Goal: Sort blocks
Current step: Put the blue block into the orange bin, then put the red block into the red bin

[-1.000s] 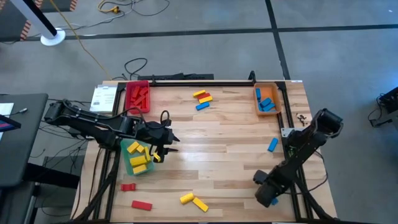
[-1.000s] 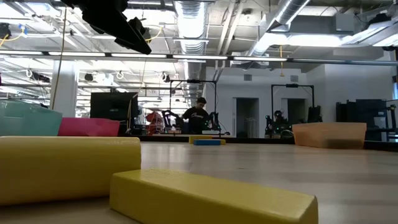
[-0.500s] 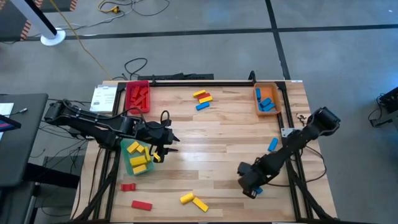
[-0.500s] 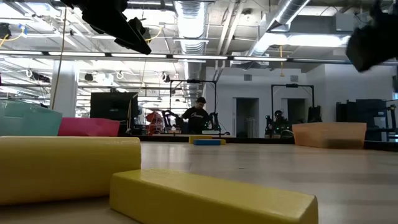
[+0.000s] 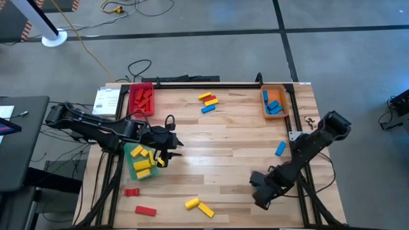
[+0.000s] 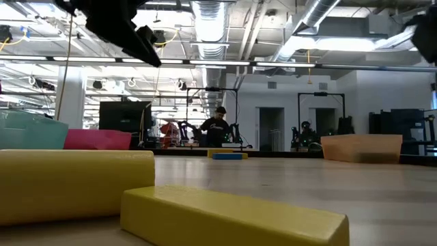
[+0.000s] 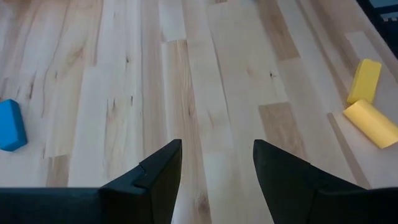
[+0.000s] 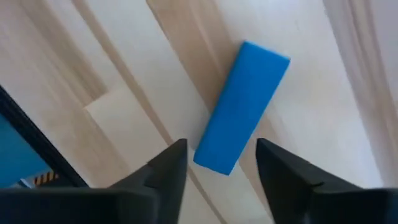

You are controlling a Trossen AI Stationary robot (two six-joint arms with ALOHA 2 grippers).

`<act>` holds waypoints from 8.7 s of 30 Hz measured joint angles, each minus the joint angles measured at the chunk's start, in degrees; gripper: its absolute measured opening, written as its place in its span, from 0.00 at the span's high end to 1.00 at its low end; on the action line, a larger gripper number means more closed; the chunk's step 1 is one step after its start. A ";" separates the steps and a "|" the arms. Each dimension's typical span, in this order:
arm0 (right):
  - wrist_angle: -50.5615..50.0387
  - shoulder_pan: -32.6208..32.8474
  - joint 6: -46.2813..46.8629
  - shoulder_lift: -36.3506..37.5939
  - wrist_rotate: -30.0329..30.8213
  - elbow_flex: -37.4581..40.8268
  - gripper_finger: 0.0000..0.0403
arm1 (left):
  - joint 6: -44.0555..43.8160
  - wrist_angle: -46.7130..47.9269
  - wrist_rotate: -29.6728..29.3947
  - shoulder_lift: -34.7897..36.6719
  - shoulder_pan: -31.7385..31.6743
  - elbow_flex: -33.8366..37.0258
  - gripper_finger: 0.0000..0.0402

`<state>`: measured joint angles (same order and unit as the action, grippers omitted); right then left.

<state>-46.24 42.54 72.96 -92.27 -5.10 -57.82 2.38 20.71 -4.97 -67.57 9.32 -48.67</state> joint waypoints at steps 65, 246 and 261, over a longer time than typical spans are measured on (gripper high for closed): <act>-12.51 -23.50 -27.86 -8.20 19.86 -10.99 0.70 | -2.32 -23.43 0.11 -0.07 7.18 9.46 0.52; -1.07 -55.42 -50.34 16.11 23.43 1.96 0.35 | -52.23 20.45 -11.80 -37.55 52.22 -17.48 0.52; 0.68 -51.77 -50.04 16.11 23.45 1.96 0.35 | -49.73 20.30 -11.08 -37.48 52.04 -17.48 0.88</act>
<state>-45.56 -9.24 22.92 -76.16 18.35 -55.86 -47.36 41.01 -16.05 -105.06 61.36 -66.15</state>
